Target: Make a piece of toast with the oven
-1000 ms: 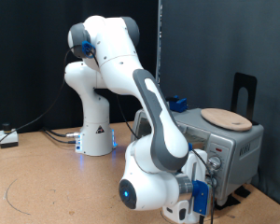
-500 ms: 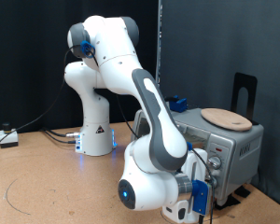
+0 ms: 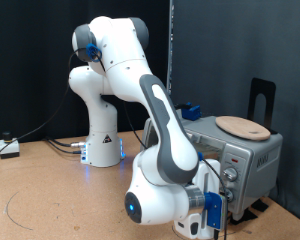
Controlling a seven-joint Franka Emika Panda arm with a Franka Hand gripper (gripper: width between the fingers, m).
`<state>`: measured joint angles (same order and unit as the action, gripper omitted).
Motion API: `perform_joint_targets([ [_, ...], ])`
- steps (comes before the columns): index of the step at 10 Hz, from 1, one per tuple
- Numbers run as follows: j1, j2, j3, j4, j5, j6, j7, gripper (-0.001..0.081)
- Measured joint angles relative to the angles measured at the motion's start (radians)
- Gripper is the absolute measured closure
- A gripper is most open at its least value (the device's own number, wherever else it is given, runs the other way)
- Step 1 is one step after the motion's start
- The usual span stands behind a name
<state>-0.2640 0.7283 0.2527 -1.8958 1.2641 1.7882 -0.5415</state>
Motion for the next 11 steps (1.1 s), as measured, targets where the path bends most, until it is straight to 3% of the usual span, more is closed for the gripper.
perform_joint_targets([
  [2, -0.01, -0.025, 0.006, -0.061, 0.097, 0.031, -0.178, 0.0706],
  [5, -0.017, -0.028, 0.006, -0.085, 0.15, 0.025, -0.333, 0.0706],
  [11, -0.019, -0.028, 0.006, -0.088, 0.154, 0.024, -0.35, 0.0706],
])
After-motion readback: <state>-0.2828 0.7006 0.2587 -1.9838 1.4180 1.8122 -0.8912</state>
